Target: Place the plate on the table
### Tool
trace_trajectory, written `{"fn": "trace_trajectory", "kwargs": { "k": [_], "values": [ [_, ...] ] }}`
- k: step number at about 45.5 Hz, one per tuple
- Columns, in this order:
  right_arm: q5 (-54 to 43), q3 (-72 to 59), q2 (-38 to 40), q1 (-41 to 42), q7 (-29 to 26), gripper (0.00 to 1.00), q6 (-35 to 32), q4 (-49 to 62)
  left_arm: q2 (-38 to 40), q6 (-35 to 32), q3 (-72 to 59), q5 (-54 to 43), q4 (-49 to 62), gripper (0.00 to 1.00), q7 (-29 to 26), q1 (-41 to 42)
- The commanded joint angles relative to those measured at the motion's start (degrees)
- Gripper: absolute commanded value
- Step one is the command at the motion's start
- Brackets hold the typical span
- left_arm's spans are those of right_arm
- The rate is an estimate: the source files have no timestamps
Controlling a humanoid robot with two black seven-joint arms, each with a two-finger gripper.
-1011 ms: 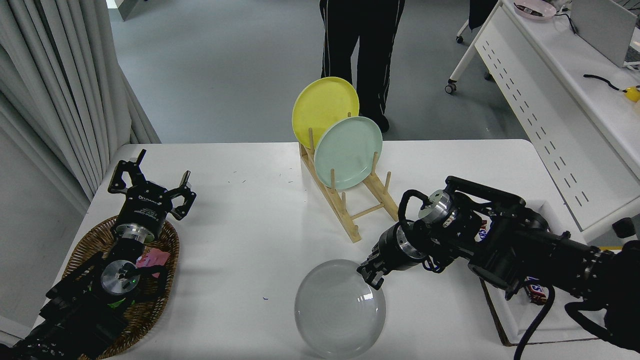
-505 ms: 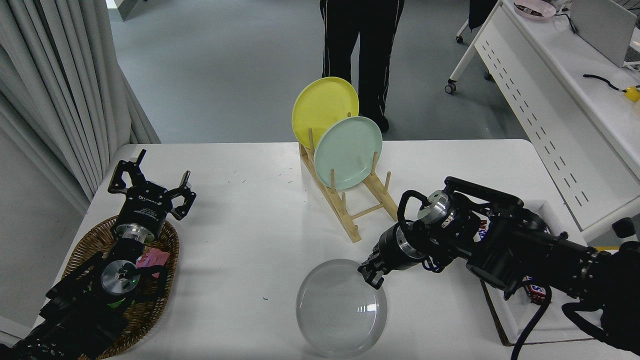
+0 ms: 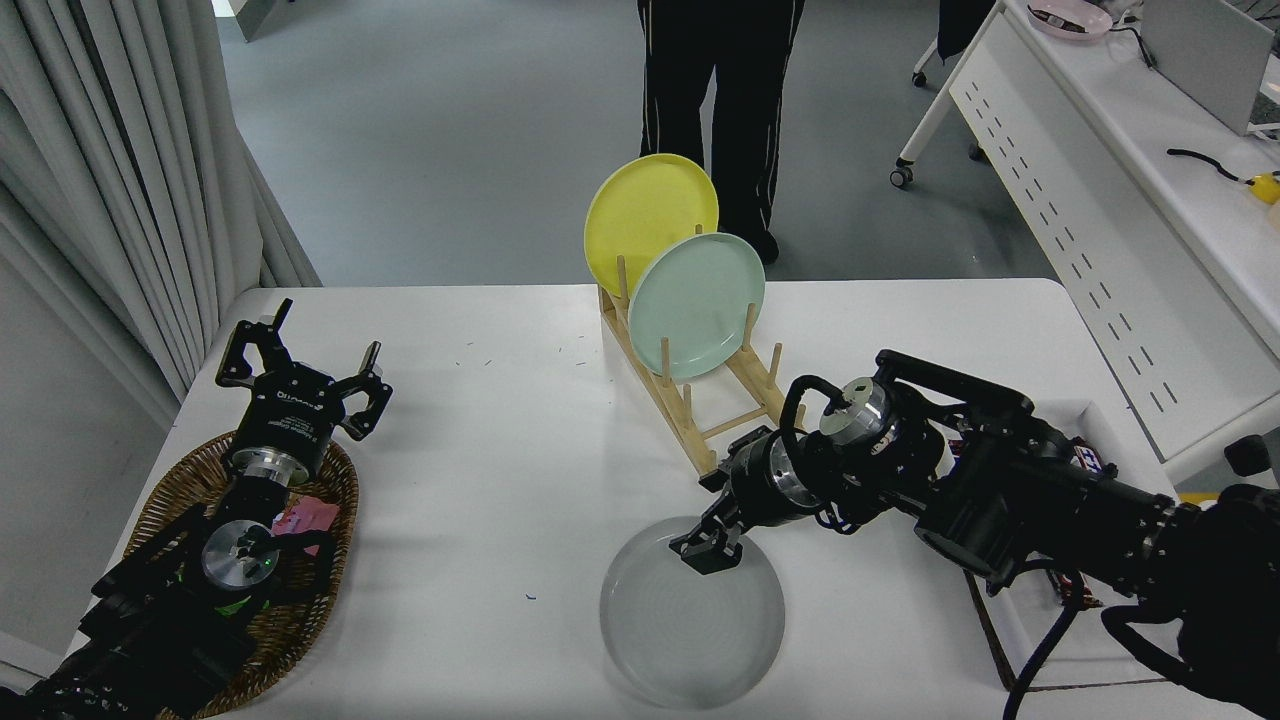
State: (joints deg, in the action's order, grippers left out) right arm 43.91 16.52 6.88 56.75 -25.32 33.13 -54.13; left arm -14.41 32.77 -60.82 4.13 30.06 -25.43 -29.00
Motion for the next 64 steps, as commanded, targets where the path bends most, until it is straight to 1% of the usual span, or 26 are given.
{"fn": "trace_trajectory", "kwargs": {
  "k": [1,12,19,26,31,36,42,47,51,58,64],
  "values": [
    [-0.67,7.12,-1.79,-0.94,0.09,1.0,-9.84,-0.1,0.0,0.01,0.0,0.0,0.0,1.0,-0.06,0.0],
    [-1.02,8.18,-2.4,-0.94,0.0,1.0,-21.96,-1.51,0.0,0.01,0.0,0.0,0.0,1.0,-0.06,0.0],
    [-0.5,9.67,-2.05,0.2,0.09,1.0,-26.54,-3.08,0.0,0.01,0.0,0.0,0.0,1.0,0.02,0.0],
    [-0.58,16.52,0.58,2.05,0.09,1.0,-26.98,-8.36,0.0,-0.07,0.0,0.0,0.0,1.0,0.02,0.0],
    [-1.64,18.46,2.6,4.25,0.18,1.0,-26.89,-8.01,0.0,0.01,0.0,0.0,0.0,1.0,-0.06,0.0],
    [-4.45,21.09,5.42,4.07,0.36,1.0,-27.6,-8.01,0.0,0.01,0.0,0.0,0.0,1.0,0.02,0.0],
    [-10.06,28.73,6.74,3.81,0.97,1.0,-27.6,-7.92,0.0,-0.07,0.0,0.0,0.0,1.0,-0.06,0.0],
    [-18.85,34.01,7.44,3.37,4.04,1.0,-27.16,-6.35,0.0,0.01,0.0,0.0,0.0,1.0,-0.06,0.0],
    [-23.25,35.95,8.14,2.41,8.34,1.0,-26.55,-4.5,0.0,0.01,0.0,0.0,0.0,1.0,-0.06,0.0],
    [-23.96,36.21,10.34,0.74,17.57,1.0,-24.17,-1.07,0.0,-0.07,0.0,0.0,0.0,1.0,-0.06,0.0],
    [-23.61,36.3,11.13,-1.55,21.27,1.0,-22.76,3.85,0.0,-0.07,0.0,0.0,0.0,1.0,0.02,0.0]
  ]
}}
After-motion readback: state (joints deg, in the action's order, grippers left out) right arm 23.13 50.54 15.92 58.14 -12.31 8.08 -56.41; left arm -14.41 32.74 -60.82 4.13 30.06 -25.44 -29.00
